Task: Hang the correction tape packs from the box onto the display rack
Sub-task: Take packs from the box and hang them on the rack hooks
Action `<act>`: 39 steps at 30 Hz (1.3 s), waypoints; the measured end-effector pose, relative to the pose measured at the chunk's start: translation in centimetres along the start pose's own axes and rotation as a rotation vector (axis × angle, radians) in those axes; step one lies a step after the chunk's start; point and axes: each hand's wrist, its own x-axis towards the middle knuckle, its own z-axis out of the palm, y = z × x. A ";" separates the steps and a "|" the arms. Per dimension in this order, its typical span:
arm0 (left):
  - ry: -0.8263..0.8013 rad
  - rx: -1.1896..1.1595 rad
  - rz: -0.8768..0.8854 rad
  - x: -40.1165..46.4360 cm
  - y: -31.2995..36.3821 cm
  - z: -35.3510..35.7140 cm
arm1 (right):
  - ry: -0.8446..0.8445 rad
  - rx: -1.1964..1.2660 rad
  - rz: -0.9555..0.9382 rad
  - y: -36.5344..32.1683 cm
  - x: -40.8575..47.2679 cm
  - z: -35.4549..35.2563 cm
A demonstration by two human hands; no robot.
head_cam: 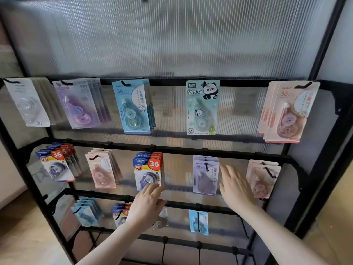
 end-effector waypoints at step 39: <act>-0.147 -0.008 -0.080 -7.6 -14.4 -1.7 | -0.343 0.101 0.087 -18.6 -6.2 8.1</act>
